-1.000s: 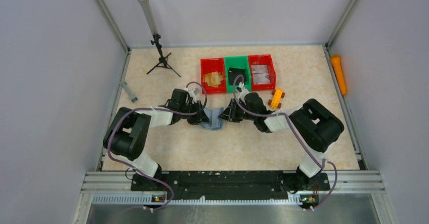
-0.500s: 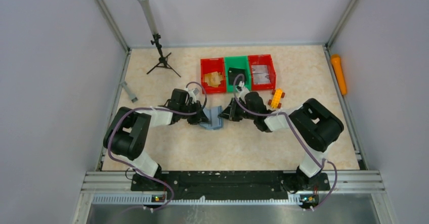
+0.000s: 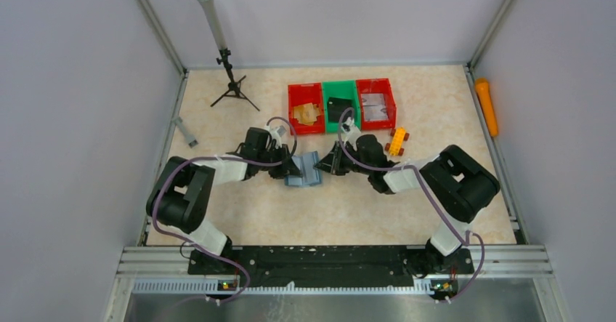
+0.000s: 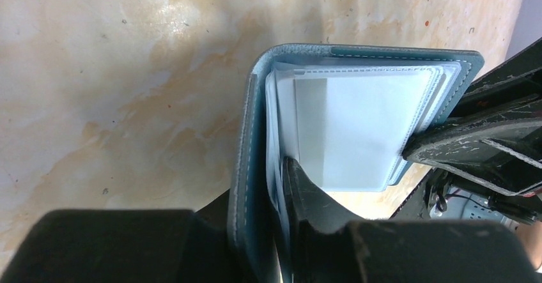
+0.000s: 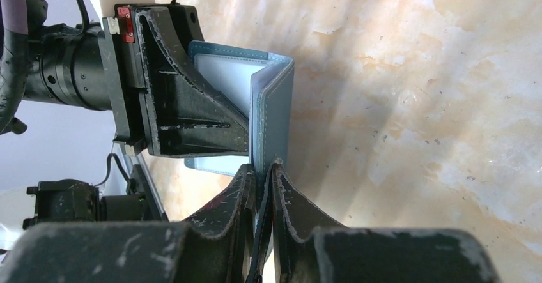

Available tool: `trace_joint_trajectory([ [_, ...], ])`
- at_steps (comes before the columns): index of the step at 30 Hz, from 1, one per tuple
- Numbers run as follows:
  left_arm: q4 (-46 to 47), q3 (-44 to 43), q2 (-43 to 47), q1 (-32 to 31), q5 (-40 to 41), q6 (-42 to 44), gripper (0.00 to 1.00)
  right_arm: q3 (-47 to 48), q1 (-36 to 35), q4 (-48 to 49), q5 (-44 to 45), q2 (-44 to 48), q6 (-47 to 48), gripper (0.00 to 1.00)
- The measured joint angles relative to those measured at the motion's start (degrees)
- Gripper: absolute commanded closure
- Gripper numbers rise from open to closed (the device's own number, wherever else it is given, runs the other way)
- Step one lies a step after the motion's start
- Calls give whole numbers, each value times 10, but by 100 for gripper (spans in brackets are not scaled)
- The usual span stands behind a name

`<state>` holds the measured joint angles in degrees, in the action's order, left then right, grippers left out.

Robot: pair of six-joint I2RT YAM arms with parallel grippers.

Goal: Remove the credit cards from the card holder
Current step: Remove the credit card from the card holder.

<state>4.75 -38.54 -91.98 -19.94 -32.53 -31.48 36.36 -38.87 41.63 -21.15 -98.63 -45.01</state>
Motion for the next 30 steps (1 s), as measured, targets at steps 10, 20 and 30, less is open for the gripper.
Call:
trace_joint_trajectory([
  [10, 10, 26, 46, 0, 6, 3, 43, 0, 0, 2, 2, 10, 1, 100],
  [20, 31, 37, 79, 0, 7, 2, 82, 0, 0, -38, 34, 54, 24, 100],
  [30, 45, 42, 78, 0, 3, 3, 99, 0, -1, -81, 61, 79, 46, 100],
])
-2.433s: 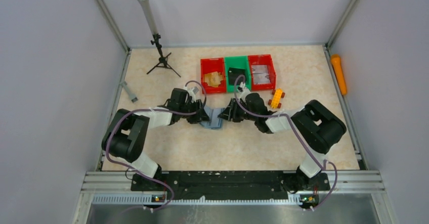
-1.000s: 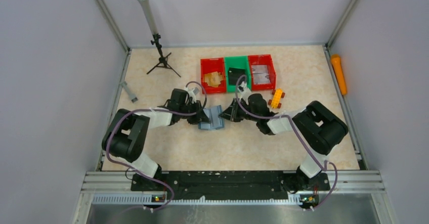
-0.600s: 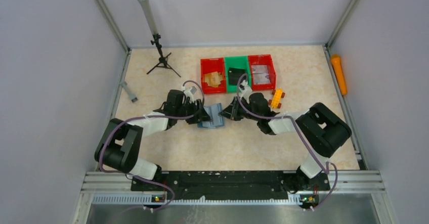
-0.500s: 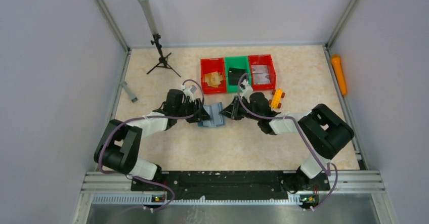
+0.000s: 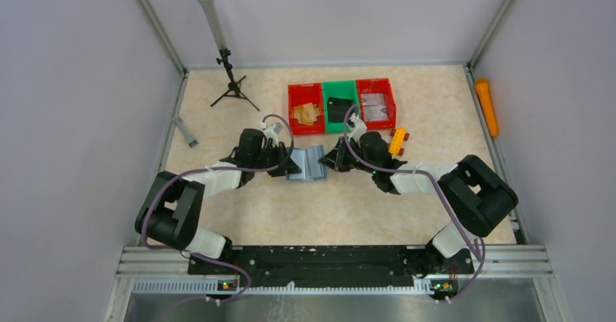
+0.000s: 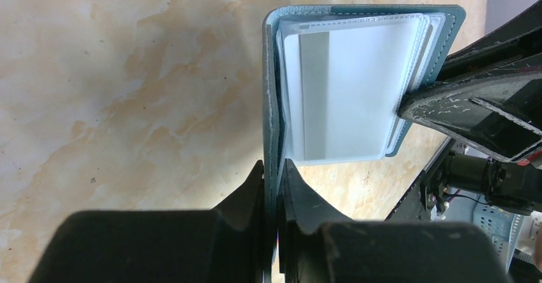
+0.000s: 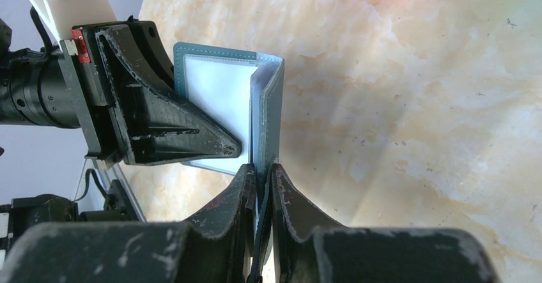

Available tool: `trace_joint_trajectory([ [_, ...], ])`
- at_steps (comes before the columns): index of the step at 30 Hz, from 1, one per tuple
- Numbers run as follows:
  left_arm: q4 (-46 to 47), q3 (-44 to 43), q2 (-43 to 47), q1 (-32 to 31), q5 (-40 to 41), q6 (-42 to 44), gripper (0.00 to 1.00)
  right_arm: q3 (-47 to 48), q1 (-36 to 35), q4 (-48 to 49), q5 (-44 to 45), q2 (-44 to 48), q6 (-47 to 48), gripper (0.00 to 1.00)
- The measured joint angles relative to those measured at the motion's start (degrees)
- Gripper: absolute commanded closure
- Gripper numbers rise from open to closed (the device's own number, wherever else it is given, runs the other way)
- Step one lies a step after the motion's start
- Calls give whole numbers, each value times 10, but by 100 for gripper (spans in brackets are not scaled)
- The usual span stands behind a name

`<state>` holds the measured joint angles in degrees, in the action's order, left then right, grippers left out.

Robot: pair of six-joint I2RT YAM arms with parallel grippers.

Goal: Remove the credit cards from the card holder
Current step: Remove the credit card from the card holder.

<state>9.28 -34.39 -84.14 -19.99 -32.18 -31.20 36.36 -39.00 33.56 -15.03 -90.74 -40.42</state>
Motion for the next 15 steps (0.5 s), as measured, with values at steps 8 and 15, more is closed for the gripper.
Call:
trace_joint_trajectory([
  [8, 7, -3, -30, -8, -1, 0, 100, 0, -6, -11, 4, 3, 9, 100],
  [15, -8, -17, -39, -24, 12, 7, 100, 0, -7, -10, 2, 3, 14, 100],
])
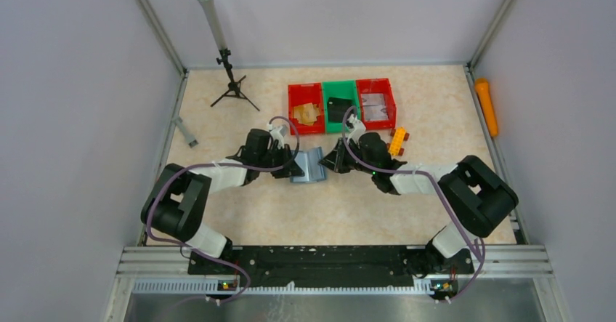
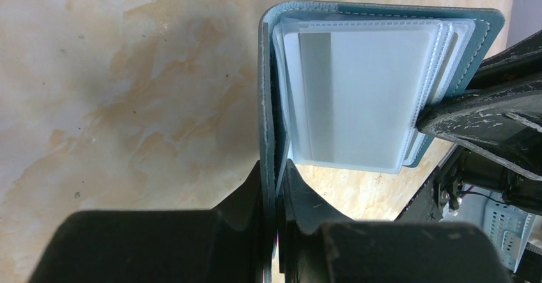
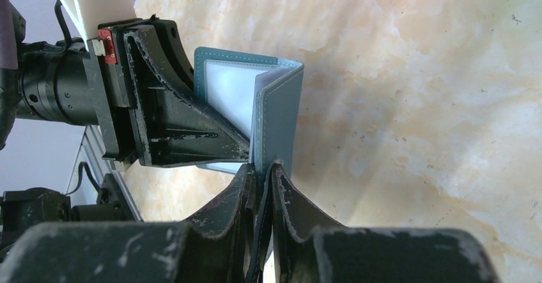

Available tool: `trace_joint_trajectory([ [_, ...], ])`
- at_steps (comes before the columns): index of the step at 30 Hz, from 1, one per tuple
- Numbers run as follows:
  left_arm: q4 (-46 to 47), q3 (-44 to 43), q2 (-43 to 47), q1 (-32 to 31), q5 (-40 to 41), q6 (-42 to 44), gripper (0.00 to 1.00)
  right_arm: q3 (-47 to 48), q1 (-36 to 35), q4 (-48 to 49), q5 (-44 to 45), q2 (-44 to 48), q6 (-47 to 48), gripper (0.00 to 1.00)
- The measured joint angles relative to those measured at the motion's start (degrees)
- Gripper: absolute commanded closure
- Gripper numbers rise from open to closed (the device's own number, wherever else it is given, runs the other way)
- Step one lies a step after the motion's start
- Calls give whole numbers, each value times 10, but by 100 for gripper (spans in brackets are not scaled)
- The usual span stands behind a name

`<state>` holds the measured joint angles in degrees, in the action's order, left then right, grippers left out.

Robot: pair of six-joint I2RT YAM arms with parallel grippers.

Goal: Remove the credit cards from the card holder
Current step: Remove the credit card from the card holder.

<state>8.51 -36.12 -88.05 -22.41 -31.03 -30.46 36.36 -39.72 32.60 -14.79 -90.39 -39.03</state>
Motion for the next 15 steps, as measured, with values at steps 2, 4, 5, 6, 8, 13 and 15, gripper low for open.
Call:
trace_joint_trajectory([
  [2, -2, -1, 0, -2, 3, 2, 100, 0, 0, 4, -3, 0, 0, 100],
  [4, -3, -3, 0, -3, 5, 3, 100, 0, 0, 7, -5, 0, 0, 100],
  [5, -3, -4, 0, -4, 5, 4, 100, 0, 0, 8, -6, 0, 0, 100],
  [6, -5, -5, -1, -5, 6, 4, 100, 0, 0, 9, -7, 0, 0, 100],
  [8, -6, -7, -5, -6, 7, 5, 100, 0, 0, 11, -9, 0, 0, 99],
  [13, -13, -11, -13, -10, 7, 6, 100, 1, -1, 1, -6, -4, 1, 95],
  [15, -16, -12, -15, -12, 9, 7, 100, 9, -3, -16, 1, -10, 3, 94],
])
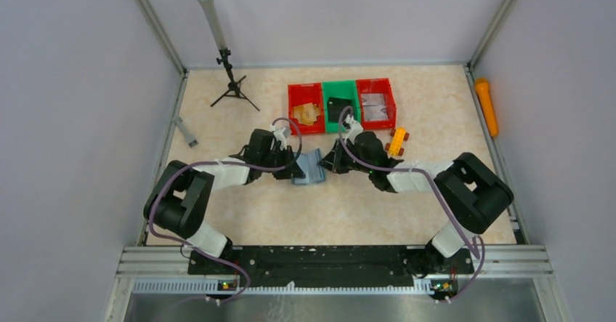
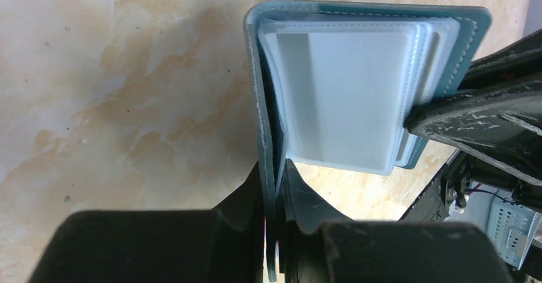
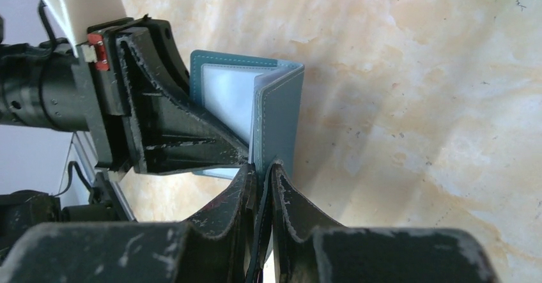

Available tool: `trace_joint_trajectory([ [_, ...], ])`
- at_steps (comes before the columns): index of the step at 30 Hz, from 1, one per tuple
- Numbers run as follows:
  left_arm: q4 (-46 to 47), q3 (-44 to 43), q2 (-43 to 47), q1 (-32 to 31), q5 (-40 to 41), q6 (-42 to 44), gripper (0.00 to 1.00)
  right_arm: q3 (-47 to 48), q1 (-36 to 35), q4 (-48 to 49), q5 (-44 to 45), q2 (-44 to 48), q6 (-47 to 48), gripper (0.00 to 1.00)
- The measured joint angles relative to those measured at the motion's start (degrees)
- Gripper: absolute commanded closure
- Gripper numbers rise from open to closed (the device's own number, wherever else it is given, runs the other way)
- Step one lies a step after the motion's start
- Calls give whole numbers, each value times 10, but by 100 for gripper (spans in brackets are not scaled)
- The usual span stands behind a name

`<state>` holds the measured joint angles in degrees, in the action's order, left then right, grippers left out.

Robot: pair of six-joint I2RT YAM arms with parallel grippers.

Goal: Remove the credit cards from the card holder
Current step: Remove the credit card from the card holder.

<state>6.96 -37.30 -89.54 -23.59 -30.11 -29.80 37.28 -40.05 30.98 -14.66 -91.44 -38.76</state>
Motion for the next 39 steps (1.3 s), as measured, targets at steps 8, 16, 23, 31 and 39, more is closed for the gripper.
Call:
trace_joint_trajectory([
  [8, -14, -5, -9, -2, 12, 2, 100, 35, -3, -31, 7, -32, 1, 83],
  [16, -20, -13, -20, -8, 17, 7, 100, 59, -5, -58, 14, -49, 2, 74],
  [23, -27, -18, -21, -11, 21, 11, 100, 68, -11, -75, 14, -58, 4, 61],
  [31, -27, -21, -28, -13, 21, 12, 100, 68, -21, -75, 11, -58, 13, 47],
  [39, -34, -25, -29, -14, 20, 13, 100, 68, -30, -76, 9, -60, 18, 44],
])
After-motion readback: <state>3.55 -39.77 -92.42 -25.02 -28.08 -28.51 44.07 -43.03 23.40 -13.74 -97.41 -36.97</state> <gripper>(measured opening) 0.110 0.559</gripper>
